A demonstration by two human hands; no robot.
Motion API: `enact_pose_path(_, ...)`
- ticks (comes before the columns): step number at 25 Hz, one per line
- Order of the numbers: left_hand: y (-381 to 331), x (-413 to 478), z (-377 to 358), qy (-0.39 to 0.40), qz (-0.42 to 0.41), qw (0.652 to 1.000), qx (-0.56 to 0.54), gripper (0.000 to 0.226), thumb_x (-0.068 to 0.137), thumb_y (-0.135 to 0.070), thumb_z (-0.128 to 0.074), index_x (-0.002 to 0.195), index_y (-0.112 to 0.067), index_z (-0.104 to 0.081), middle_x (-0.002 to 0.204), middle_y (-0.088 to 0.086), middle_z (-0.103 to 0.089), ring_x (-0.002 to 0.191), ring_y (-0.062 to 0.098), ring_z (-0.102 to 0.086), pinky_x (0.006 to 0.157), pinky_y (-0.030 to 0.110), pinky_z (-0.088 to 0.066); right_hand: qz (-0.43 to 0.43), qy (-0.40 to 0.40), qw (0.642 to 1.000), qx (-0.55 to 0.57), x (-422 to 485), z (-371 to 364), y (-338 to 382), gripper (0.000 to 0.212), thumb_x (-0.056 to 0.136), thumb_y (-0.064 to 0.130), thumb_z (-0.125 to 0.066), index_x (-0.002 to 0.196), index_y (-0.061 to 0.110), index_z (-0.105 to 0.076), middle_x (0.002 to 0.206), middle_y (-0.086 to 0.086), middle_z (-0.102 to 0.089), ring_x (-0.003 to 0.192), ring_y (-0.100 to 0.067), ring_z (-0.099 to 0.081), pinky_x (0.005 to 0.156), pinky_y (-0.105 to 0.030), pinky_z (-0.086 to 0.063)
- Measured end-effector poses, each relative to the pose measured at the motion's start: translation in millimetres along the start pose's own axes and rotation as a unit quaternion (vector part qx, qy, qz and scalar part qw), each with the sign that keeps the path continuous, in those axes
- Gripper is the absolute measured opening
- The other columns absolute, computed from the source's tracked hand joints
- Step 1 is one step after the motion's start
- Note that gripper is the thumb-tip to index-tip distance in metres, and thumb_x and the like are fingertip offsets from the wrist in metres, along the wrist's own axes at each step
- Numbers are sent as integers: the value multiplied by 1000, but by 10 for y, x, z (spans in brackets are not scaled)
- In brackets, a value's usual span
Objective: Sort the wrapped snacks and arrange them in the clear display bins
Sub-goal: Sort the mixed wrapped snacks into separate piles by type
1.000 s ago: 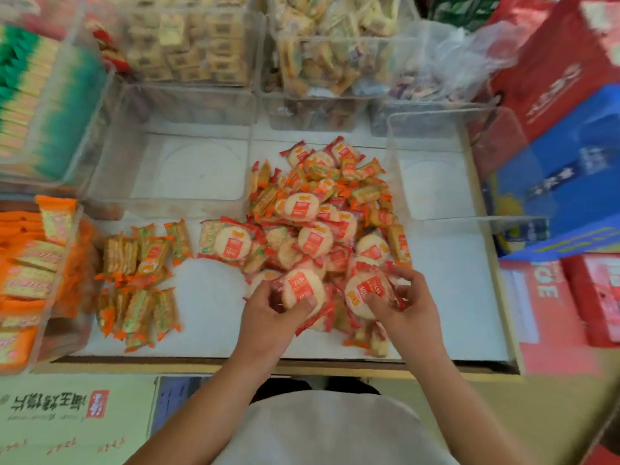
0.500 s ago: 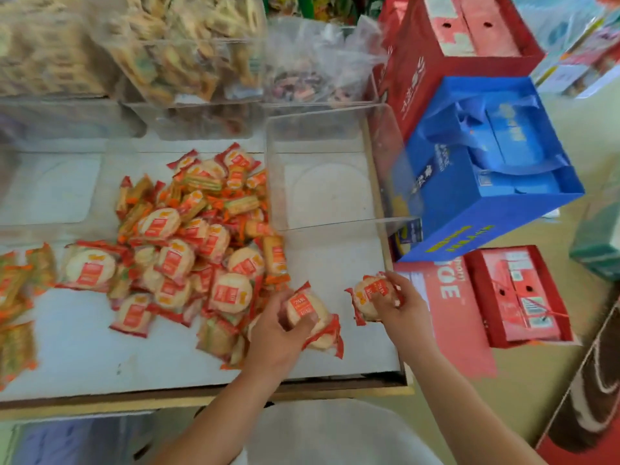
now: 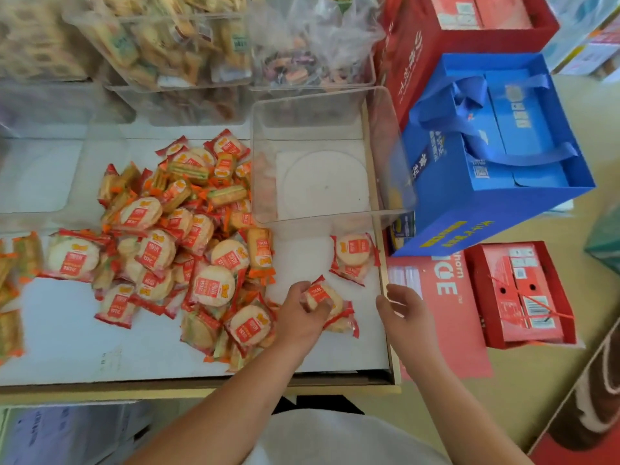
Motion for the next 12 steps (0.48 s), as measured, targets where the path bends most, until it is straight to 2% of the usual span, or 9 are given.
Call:
enact_pose_path(2,-42,30,-224,33,5,999,-16,55,90,-38,-76,139,-35,-49,126,-2,-68,108,15,-67,98,42,-58,-15,22,1000,3,-119,16,-122,23,97,28,-69,120,26,-65,116,12,-69,107,-10,-66,98,-36,-54)
enact_pose_path(4,-31,-10,-350,94,28,995,-26,71,94,-36,-72,155,-30,-35,141,-3,-60,124,16,-61,108,38,-50,-11,41,999,-6,-176,-35,-152,18,98,29,-69,115,26,-67,112,13,-72,105,-8,-67,95,-33,-55)
enact_pose_path(6,21,-92,-229,110,22,993,39,71,97,-31,-68,158,-27,-32,140,-8,-51,127,17,-57,109,35,-48,23,38,998,-37,-217,-148,-80,19,98,28,-67,117,24,-68,111,13,-72,106,-9,-67,94,-31,-54)
enact_pose_path(8,89,-180,71,70,1,994,78,59,97,-29,-68,151,-25,-43,134,-6,-53,114,11,-61,99,31,-51,56,42,996,-60,-262,-368,46,20,98,29,-66,117,24,-68,110,13,-71,104,-8,-66,91,-27,-52)
enact_pose_path(10,175,-262,490,14,-17,999,48,38,97,-23,-68,134,-23,-59,126,-5,-64,101,1,-63,87,19,-51,83,77,991,-67,-309,-736,197,15,98,28,-67,112,25,-69,108,13,-71,99,-5,-66,83,-18,-49)
enact_pose_path(12,221,-360,917,-36,-38,999,12,20,97,-18,-68,115,-27,-67,112,-7,-71,100,3,-66,79,12,-51,91,124,985,-82,-351,-1092,346,16,98,28,-67,113,25,-69,111,13,-69,98,-1,-65,78,-11,-46)
Point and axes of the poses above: each hand's wrist, its own x-axis towards the middle knuckle, its own z-axis out of the back of the hand, y = z × x, the point moved 7 cm from there along x, towards the middle knuckle
